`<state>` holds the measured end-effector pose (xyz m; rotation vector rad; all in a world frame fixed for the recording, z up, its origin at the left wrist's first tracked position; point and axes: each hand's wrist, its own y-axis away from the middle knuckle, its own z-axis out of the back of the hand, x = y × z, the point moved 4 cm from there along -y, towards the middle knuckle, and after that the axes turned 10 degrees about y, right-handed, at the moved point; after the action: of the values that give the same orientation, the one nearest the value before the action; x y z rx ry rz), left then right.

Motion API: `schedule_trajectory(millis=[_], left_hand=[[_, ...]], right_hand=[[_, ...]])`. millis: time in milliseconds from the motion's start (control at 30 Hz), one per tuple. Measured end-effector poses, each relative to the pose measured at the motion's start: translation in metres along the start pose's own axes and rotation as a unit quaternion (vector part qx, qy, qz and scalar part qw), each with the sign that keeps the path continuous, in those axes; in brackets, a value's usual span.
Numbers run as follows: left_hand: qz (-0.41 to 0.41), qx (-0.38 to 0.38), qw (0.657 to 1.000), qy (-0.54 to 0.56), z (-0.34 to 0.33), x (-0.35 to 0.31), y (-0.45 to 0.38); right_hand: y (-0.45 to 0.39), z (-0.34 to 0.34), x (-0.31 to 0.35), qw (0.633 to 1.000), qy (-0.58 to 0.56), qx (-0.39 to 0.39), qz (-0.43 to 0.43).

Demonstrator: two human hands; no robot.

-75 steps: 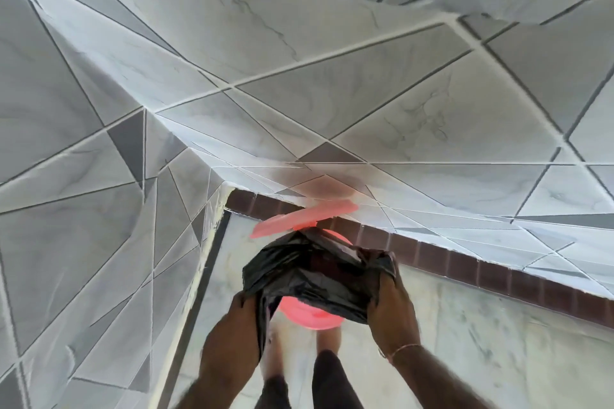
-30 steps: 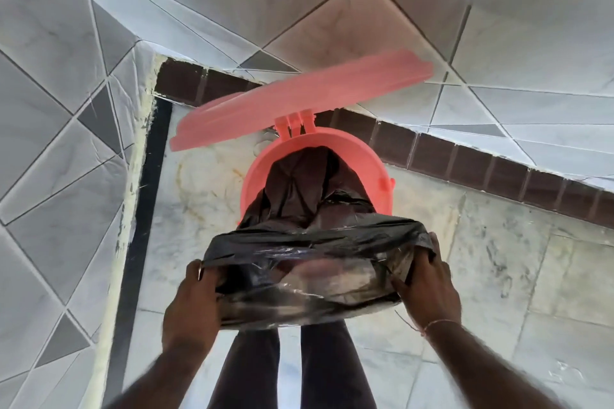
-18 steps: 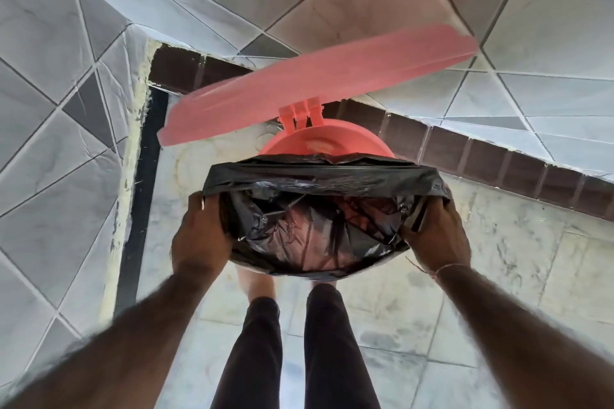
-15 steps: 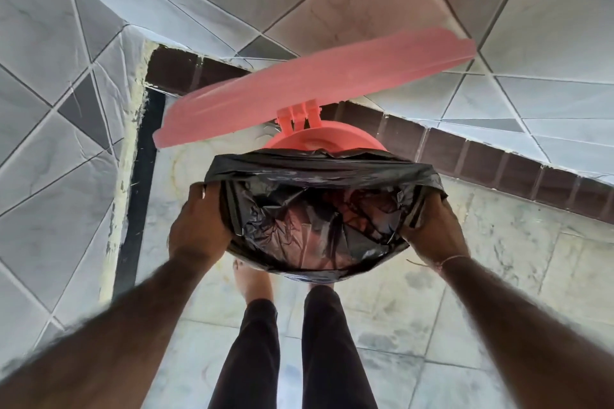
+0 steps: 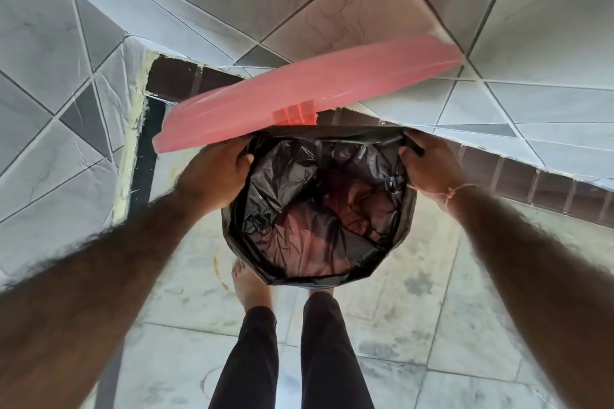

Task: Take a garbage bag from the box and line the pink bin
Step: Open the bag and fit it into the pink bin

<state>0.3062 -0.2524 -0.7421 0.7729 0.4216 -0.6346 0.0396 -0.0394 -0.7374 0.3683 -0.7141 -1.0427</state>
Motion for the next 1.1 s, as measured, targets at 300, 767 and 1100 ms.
schedule_trajectory(millis=[300, 767, 1100], left_hand=[[0.043, 0.060, 0.996, 0.048, -0.018, 0.015, 0.002], [0.204, 0.044, 0.960, 0.189, -0.056, 0.061, 0.086], [0.258, -0.001, 0.924, 0.281, -0.072, 0.053, 0.114]], right_hand=[[0.011, -0.018, -0.019, 0.945, 0.313, 0.040, 0.087], [0.067, -0.068, -0.085, 0.911, 0.385, 0.132, 0.066], [0.093, -0.085, -0.085, 0.921, 0.356, 0.127, 0.093]])
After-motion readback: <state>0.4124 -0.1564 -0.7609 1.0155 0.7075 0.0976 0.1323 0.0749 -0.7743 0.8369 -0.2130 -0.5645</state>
